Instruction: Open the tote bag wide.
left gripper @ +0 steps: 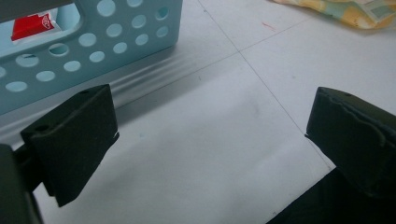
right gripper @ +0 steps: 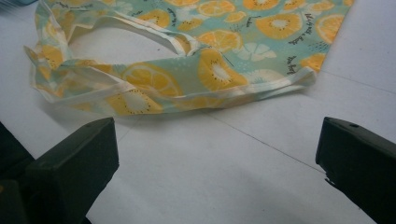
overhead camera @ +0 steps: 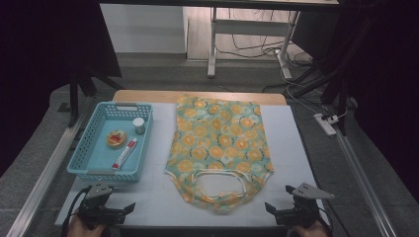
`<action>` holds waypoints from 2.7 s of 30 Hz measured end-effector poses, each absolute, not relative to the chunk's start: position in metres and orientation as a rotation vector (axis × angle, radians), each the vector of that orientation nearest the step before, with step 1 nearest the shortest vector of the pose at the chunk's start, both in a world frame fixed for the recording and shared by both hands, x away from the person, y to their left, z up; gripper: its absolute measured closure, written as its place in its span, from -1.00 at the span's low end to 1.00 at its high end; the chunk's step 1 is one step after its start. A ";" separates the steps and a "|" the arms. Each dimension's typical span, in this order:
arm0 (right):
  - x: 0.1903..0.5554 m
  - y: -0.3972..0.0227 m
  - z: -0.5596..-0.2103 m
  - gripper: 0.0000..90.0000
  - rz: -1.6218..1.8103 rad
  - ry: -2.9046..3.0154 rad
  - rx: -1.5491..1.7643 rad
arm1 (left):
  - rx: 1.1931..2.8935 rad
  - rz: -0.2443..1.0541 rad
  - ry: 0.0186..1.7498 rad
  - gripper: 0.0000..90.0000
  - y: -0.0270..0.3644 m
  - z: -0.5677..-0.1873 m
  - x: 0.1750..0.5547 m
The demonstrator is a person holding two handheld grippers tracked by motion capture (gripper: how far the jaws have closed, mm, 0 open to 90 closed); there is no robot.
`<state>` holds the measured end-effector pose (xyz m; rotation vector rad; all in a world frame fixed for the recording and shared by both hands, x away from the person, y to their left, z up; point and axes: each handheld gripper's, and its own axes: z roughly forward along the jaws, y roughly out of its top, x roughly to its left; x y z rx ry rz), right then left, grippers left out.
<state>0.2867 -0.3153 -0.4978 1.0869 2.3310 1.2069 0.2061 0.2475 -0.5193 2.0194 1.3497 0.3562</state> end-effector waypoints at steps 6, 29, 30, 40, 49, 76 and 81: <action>0.288 -0.315 -0.498 -1.00 1.223 2.349 1.087 | 2.008 0.365 1.355 -0.95 0.249 -0.519 0.206; 0.291 -0.315 -0.499 -1.00 1.205 2.369 1.109 | 2.024 0.430 1.341 -0.96 0.248 -0.520 0.211; 0.291 -0.315 -0.499 -1.00 1.206 2.371 1.109 | 2.026 0.424 1.341 -0.96 0.248 -0.520 0.212; 0.289 -0.310 -0.496 -1.00 1.162 2.365 1.040 | 2.031 0.398 1.346 -0.96 0.248 -0.521 0.213; 0.289 -0.304 -0.493 -1.00 1.191 2.368 0.993 | 2.019 0.392 1.342 -0.96 0.249 -0.521 0.213; 0.295 -0.260 -0.484 -1.00 1.207 2.528 0.880 | 2.012 0.387 1.347 -0.97 0.250 -0.521 0.213; 0.298 -0.249 -0.483 -1.00 1.192 2.589 0.837 | 2.015 0.390 1.345 -0.97 0.250 -0.521 0.213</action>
